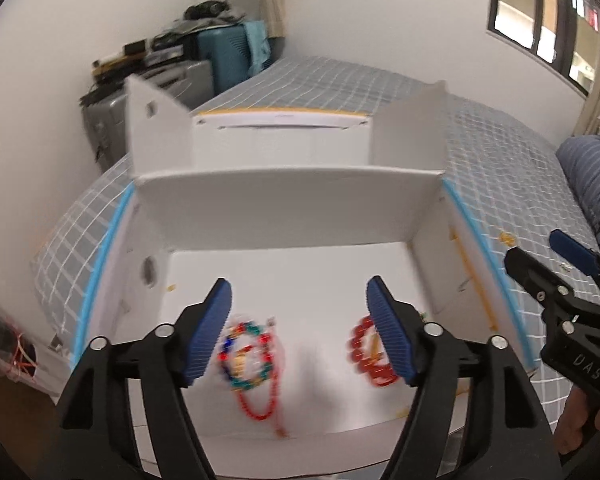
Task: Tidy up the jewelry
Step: 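Move both tools back over the yellow bead and pearl bracelets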
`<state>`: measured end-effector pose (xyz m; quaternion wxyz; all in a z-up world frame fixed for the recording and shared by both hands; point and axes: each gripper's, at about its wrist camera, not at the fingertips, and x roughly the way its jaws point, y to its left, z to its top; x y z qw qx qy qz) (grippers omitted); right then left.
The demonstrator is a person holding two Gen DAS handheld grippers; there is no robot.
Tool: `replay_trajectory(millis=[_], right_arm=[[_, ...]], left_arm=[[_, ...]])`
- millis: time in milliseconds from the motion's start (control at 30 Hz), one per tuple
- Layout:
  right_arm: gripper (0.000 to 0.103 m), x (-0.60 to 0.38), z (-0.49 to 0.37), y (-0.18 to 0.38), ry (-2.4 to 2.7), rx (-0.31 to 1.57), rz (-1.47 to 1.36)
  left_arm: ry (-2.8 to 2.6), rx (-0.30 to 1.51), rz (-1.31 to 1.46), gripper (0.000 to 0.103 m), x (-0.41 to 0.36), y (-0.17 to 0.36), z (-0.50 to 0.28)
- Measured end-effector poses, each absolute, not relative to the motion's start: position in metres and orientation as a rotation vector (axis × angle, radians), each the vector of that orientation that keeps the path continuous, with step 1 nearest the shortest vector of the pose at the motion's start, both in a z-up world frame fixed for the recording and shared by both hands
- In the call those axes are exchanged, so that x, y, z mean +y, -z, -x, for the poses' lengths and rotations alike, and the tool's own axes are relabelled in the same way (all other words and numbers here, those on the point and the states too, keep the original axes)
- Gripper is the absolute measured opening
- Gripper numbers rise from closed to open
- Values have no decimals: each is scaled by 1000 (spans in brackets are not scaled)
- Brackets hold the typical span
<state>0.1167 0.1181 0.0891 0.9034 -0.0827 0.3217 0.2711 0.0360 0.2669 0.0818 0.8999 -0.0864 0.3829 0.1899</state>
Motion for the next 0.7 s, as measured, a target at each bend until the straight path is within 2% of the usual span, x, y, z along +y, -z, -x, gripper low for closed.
replay_trajectory(millis=[100,367,700], right_arm=[[90,79,-131,-91,-487,651,137],[94,-29,-173,-84,-288,658,71],[94,-146,-233,-48,-89,687,38]], left_arm=[[-352,784,164,80,241,-86,-55],[-208,772,99,90,151,-92,-113],[-80,809,85,94,49,-68,-199]])
